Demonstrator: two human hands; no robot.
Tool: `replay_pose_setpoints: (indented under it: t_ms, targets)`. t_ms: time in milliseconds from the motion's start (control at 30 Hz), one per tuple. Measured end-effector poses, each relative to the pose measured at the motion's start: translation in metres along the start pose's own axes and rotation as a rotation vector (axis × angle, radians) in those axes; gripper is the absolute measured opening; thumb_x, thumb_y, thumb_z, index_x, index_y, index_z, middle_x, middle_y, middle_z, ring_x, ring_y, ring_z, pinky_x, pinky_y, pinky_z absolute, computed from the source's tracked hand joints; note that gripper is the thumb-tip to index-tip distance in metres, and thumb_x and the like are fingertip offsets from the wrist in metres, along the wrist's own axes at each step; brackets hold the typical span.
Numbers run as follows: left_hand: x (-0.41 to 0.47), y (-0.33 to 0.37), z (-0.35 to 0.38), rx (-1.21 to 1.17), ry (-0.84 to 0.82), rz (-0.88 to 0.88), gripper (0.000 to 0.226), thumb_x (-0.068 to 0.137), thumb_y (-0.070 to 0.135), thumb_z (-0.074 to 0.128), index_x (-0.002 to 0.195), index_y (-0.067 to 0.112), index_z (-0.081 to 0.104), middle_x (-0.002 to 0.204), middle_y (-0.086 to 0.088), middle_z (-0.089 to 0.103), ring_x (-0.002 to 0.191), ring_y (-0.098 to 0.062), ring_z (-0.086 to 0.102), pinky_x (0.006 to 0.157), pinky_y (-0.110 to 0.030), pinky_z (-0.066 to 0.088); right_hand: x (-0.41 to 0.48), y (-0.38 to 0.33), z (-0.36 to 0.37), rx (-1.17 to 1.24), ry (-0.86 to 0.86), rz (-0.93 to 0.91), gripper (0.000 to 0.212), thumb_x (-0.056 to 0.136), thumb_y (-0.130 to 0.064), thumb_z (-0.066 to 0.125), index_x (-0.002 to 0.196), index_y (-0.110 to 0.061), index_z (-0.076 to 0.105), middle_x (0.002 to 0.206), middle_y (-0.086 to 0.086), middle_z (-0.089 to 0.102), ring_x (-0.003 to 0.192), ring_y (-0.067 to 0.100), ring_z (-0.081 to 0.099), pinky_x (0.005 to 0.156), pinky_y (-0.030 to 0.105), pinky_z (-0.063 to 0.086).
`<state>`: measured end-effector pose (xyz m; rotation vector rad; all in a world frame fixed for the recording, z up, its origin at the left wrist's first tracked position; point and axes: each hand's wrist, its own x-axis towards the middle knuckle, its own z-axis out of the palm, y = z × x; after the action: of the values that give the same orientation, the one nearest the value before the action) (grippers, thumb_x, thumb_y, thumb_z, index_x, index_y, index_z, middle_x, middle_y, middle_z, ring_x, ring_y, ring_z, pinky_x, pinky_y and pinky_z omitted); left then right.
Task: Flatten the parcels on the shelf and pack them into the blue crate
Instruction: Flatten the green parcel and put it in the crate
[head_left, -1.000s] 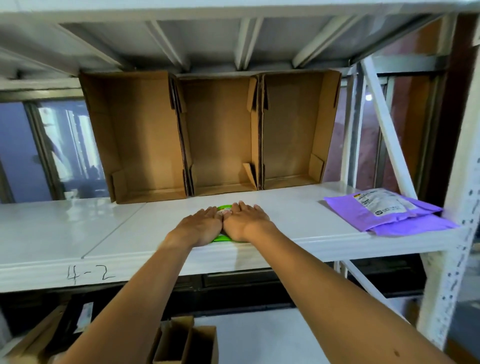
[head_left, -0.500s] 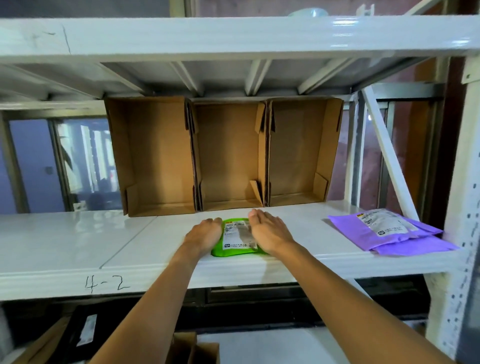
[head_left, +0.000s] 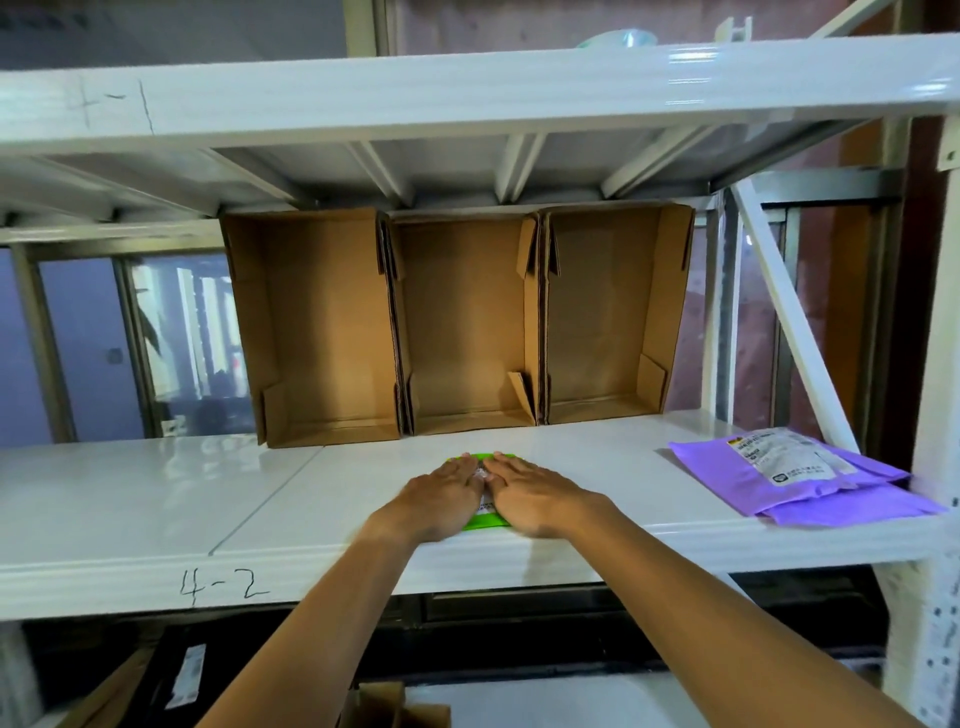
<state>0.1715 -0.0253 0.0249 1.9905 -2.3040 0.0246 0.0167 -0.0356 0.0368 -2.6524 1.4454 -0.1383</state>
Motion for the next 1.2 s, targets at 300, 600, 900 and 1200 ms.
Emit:
replay_pose_setpoints:
  t_ms: [300, 600, 900, 1200]
  targets:
    - [-0.004, 0.005, -0.006, -0.033, -0.060, -0.038, 0.056, 0.110, 0.035, 0.017, 0.159, 0.008, 0.012, 0.168, -0.006, 0.001, 0.155, -0.019, 0.000, 0.125, -0.043, 0.009, 0.010, -0.002, 0.000, 0.066, -0.037, 0.069, 0.056, 0.108, -0.039, 0.014, 0.160, -0.024, -0.001, 0.167, -0.004, -0.007, 0.153, 0.014, -0.005, 0.124, 0.037, 0.001]
    - [-0.017, 0.014, -0.004, -0.149, 0.079, -0.210, 0.058, 0.107, 0.043, 0.015, 0.157, 0.016, 0.023, 0.165, -0.006, 0.020, 0.151, -0.024, 0.022, 0.121, -0.043, 0.022, 0.002, -0.018, 0.001, -0.005, -0.051, 0.149, 0.059, 0.107, -0.038, 0.019, 0.160, -0.020, 0.001, 0.167, -0.001, -0.008, 0.154, 0.021, -0.006, 0.124, 0.048, 0.008]
    - [-0.038, 0.013, -0.006, -0.568, 0.216, -0.431, 0.053, 0.091, 0.054, 0.056, 0.112, 0.007, 0.068, 0.108, -0.014, 0.070, 0.100, -0.029, 0.065, 0.078, -0.032, 0.045, -0.046, -0.013, 0.001, 0.202, 0.062, 0.145, 0.060, 0.104, -0.052, 0.024, 0.159, -0.029, 0.014, 0.167, -0.001, 0.007, 0.153, 0.024, 0.013, 0.123, 0.040, 0.015]
    - [-0.065, 0.022, -0.010, -1.014, 0.348, -0.331, 0.027, 0.085, 0.014, 0.076, 0.112, 0.011, 0.076, 0.114, -0.003, 0.072, 0.101, -0.015, 0.066, 0.085, -0.024, 0.053, -0.066, -0.018, 0.012, 0.332, 0.284, 0.313, 0.080, 0.088, -0.058, 0.058, 0.145, -0.010, 0.030, 0.134, 0.010, 0.058, 0.121, 0.030, 0.056, 0.100, 0.040, 0.044]
